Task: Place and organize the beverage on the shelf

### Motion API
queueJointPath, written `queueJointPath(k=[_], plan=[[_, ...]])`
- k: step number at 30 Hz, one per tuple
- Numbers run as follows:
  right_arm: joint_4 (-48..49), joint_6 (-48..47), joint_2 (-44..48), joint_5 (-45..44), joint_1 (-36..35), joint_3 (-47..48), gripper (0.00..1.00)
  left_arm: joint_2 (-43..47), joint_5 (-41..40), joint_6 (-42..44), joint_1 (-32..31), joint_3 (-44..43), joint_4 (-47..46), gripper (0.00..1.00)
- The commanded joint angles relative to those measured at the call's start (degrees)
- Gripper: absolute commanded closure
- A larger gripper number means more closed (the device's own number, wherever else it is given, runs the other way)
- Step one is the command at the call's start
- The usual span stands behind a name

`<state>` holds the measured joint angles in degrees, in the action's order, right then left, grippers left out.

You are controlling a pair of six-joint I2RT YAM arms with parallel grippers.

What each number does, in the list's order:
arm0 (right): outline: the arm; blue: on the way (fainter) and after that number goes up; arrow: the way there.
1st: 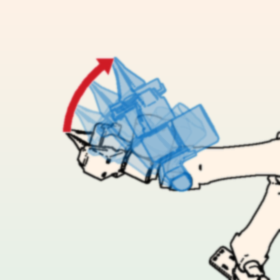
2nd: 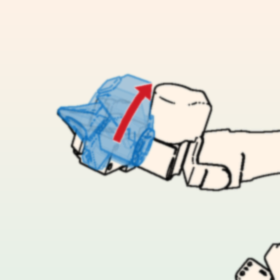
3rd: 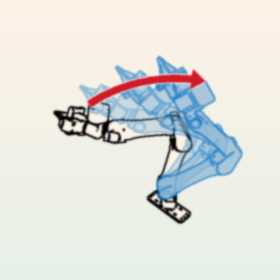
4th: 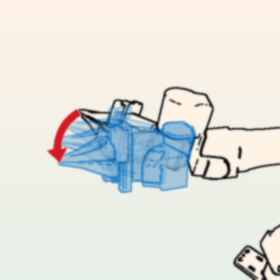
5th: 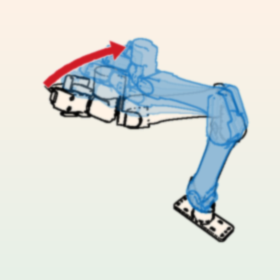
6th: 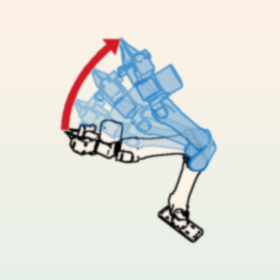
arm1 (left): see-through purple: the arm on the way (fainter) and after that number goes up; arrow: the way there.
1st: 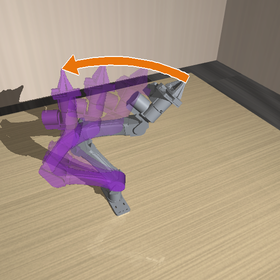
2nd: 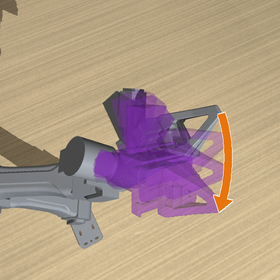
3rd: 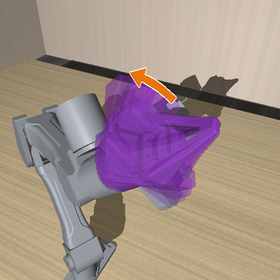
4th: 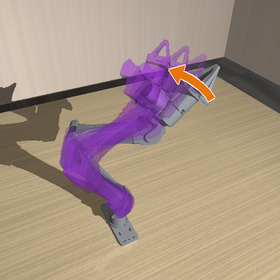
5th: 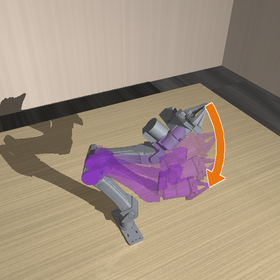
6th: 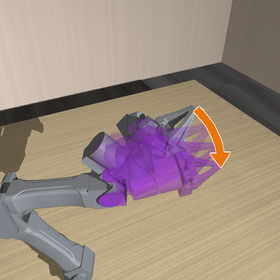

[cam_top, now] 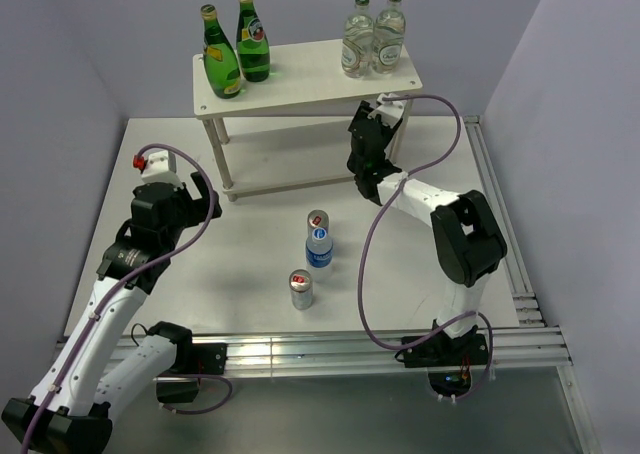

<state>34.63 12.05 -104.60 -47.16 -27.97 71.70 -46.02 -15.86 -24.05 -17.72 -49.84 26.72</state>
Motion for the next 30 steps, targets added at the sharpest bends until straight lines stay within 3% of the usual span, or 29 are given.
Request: queueJointPath(k=[1, 5, 6, 7, 8, 10, 20, 30], plan=[[12.99, -0.19, 0.97, -2.15, 0.63, -0.76, 1.0, 0.14, 0.91, 1.11, -0.04, 0.01, -2.64, 0.01], [11.69, 0.16, 0.27, -2.32, 0.63, -0.78, 0.99, 0.05, 1.0, 1.03, -0.04, 0.01, -2.73, 0.01], [10.9, 0.42, 0.1, -2.5, 0.63, -0.43, 0.89, 0.05, 1.0, 1.03, 0.05, 0.01, -2.55, 0.01], [9.76, 0.6, 0.01, -2.76, 0.63, 0.01, 0.72, 0.05, 1.0, 1.03, -0.04, 0.01, -2.64, 0.01], [9.75, 0.86, 0.01, -2.68, 0.63, 0.02, 0.35, 0.05, 1.09, 1.03, -0.04, 0.1, -2.64, 0.01], [9.06, 1.13, 0.09, -2.68, 0.63, 0.19, 0.02, 0.14, 1.09, 1.11, -0.04, 0.01, -2.55, 0.01], [8.08, 1.22, 2.38, -3.2, -0.07, -0.86, 0.0, 0.49, 1.18, 1.11, 0.05, 0.1, -2.81, 0.01], [9.84, -0.19, 9.48, -4.08, -3.32, -8.67, 0.0, 1.11, 1.36, 1.11, 0.31, 0.01, -2.73, 0.01]])
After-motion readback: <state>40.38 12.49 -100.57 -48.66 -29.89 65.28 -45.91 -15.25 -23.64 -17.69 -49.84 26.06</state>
